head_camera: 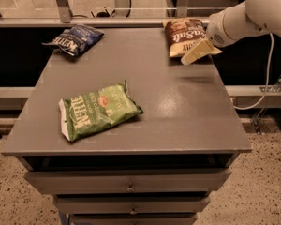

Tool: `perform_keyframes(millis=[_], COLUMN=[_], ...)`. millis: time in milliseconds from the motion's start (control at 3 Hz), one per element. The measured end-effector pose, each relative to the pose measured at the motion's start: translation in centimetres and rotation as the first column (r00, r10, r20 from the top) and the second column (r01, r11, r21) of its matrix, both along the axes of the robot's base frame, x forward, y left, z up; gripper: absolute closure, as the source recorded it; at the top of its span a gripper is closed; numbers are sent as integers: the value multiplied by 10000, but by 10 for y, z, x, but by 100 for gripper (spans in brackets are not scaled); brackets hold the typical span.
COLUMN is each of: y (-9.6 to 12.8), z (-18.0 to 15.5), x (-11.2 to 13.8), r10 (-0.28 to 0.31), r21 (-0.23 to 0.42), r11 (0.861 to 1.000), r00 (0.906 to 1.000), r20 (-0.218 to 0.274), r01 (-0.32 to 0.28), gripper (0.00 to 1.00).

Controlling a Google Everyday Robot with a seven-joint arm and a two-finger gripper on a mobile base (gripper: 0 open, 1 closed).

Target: Pick brown chip bag

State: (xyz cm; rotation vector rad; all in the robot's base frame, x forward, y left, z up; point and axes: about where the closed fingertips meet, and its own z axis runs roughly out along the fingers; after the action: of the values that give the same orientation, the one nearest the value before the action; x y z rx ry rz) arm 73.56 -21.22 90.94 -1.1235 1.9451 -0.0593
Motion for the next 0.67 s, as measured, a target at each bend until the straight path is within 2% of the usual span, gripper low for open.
perform_keyframes(millis=[333,667], y=[-1,-10], z=[0,-17], x=[21,34], r10=[-6,-124], r21=[466,787], r11=[9989,9968], r00=[10000,9999], r20=[80,-77], r01=[2,130], gripper=[0,0])
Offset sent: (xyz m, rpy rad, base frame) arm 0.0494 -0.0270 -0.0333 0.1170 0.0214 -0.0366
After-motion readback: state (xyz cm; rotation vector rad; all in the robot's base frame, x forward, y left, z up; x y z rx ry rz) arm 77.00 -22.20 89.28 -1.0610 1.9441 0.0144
